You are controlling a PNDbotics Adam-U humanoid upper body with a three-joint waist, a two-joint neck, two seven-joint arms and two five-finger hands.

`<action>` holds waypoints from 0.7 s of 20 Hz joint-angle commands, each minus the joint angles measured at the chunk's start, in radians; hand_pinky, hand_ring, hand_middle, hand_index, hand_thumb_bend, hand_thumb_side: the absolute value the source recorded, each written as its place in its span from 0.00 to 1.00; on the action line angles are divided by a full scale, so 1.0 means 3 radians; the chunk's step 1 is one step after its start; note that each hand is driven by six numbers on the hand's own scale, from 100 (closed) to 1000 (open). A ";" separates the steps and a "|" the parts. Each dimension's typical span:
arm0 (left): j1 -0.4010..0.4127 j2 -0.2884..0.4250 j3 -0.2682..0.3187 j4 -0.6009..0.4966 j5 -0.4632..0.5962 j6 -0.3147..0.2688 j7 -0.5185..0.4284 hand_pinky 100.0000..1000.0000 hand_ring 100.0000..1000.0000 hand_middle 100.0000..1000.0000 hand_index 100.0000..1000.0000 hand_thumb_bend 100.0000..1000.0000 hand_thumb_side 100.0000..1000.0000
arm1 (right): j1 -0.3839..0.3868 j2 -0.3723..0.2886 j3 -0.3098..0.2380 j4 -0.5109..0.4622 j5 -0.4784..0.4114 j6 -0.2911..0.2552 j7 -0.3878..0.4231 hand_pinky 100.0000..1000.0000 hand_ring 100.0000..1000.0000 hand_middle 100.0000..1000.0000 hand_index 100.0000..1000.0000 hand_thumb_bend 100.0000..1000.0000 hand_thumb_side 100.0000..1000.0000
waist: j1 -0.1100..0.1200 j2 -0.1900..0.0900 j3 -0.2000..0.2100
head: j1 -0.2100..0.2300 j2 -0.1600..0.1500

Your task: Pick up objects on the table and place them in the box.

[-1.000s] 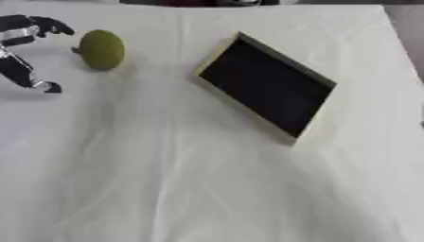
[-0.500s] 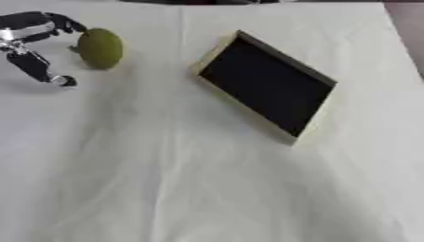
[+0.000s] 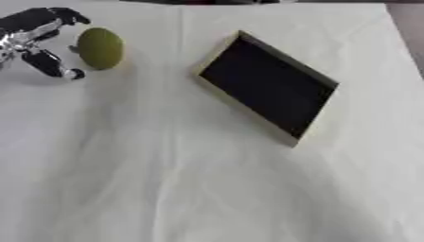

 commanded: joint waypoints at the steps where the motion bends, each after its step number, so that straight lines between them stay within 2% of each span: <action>1: -0.0098 0.0030 0.0048 -0.0004 0.0141 -0.0048 -0.0123 0.86 0.91 0.88 0.94 0.55 0.00 | -0.0052 -0.0041 -0.0009 -0.0071 -0.0022 0.0000 0.0014 0.83 0.68 0.64 0.75 0.00 0.74 | 0.0005 -0.0062 -0.0014 | 0.0026 -0.0041; 5: -0.0102 0.0021 0.0065 0.0012 0.0233 -0.0039 -0.0206 0.82 0.87 0.83 0.89 0.48 0.00 | -0.0049 -0.0036 -0.0008 -0.0071 -0.0027 0.0008 0.0012 0.83 0.68 0.64 0.74 0.00 0.74 | 0.0014 -0.0043 -0.0036 | 0.0035 -0.0051; 8: -0.0093 0.0030 0.0073 0.0002 0.0198 0.0015 -0.0084 0.72 0.74 0.67 0.74 0.31 0.00 | -0.0043 -0.0034 -0.0009 -0.0071 -0.0029 0.0012 0.0011 0.83 0.68 0.63 0.74 0.00 0.75 | 0.0020 -0.0035 -0.0040 | 0.0039 -0.0051; 9: -0.0092 0.0038 0.0075 -0.0009 0.0137 0.0056 0.0018 0.68 0.70 0.62 0.71 0.24 0.00 | -0.0041 -0.0034 -0.0009 -0.0071 -0.0029 0.0013 0.0012 0.83 0.68 0.63 0.74 0.00 0.74 | 0.0021 -0.0034 -0.0041 | 0.0042 -0.0050; 12: -0.0082 0.0034 0.0072 -0.0042 -0.0091 0.0196 0.0470 0.54 0.57 0.49 0.59 0.21 0.00 | -0.0040 -0.0026 -0.0008 -0.0071 -0.0032 0.0016 0.0016 0.83 0.68 0.63 0.74 0.00 0.74 | 0.0018 -0.0034 -0.0047 | 0.0050 -0.0051; 14: -0.0073 0.0030 0.0053 -0.0074 -0.0184 0.0234 0.0762 0.51 0.55 0.48 0.58 0.20 0.00 | -0.0034 -0.0027 -0.0010 -0.0071 -0.0032 0.0017 0.0017 0.83 0.67 0.63 0.74 0.00 0.74 | 0.0014 -0.0038 -0.0047 | 0.0050 -0.0044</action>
